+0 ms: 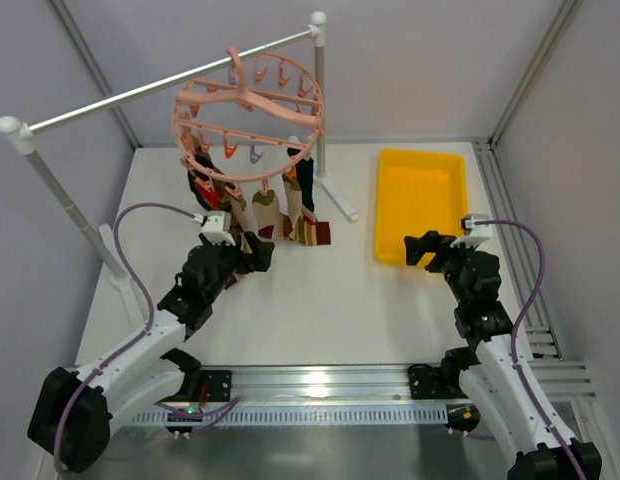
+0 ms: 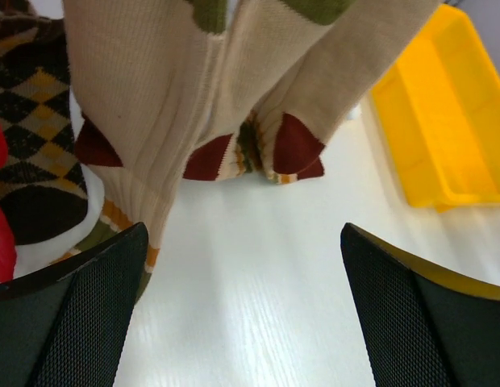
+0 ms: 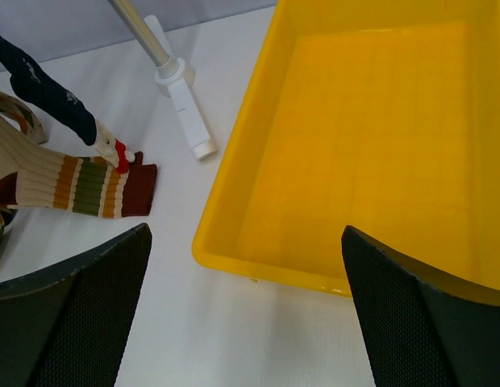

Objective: Remove the socks clipped to the hanger

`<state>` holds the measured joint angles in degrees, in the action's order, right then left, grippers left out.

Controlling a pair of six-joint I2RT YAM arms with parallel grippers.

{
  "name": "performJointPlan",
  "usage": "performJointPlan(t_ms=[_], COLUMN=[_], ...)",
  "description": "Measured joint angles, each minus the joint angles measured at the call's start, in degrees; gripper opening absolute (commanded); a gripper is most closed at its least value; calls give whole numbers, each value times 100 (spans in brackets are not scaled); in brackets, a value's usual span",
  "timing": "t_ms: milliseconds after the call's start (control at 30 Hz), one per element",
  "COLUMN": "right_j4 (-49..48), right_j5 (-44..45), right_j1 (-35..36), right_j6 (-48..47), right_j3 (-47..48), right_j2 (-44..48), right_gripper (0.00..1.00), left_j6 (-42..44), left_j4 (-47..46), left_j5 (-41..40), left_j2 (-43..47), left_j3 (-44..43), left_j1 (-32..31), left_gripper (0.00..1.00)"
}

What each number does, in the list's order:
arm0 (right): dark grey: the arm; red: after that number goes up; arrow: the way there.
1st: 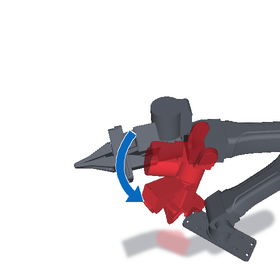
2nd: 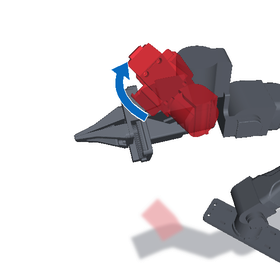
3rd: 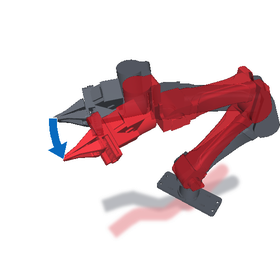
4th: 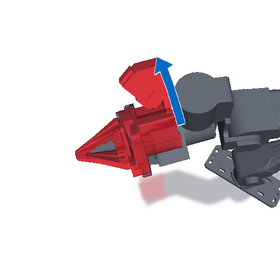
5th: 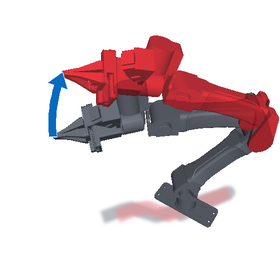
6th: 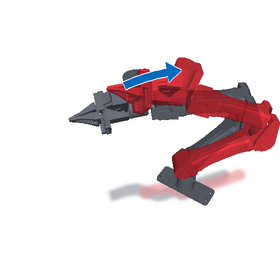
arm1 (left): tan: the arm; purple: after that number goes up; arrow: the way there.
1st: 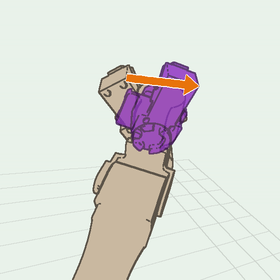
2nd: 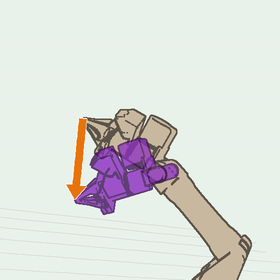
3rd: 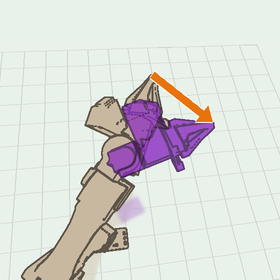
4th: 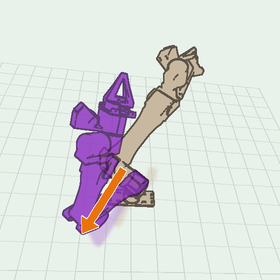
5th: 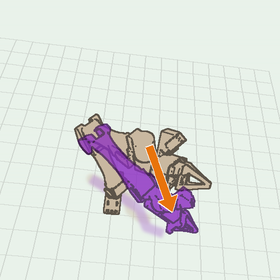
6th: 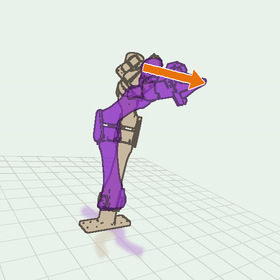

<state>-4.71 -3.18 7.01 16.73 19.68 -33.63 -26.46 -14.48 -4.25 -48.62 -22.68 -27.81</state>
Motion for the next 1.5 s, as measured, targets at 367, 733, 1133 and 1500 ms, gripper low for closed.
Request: performJointPlan(t_ms=[367, 733, 1133, 1500], right_j4=[-15, -35, -20, 33], right_j5=[-2, -11, -9, 603], right_j1=[57, 68, 72, 1235], right_j6=[-11, -11, -35, -273], right_j3=[0, 0, 0, 264], right_j2=[101, 122, 214, -490], right_gripper=[100, 100, 100, 100], left_j6=[-61, -177, -262, -337], left_j4=[-636, -944, -1462, -1283], left_j5=[-1202, -1818, -2028, -2260], left_j2=[-1095, -2518, -3379, -1582], left_j3=[96, 63, -68, 597], left_j1=[-149, -197, -210, -518], left_gripper=[99, 88, 0, 0])
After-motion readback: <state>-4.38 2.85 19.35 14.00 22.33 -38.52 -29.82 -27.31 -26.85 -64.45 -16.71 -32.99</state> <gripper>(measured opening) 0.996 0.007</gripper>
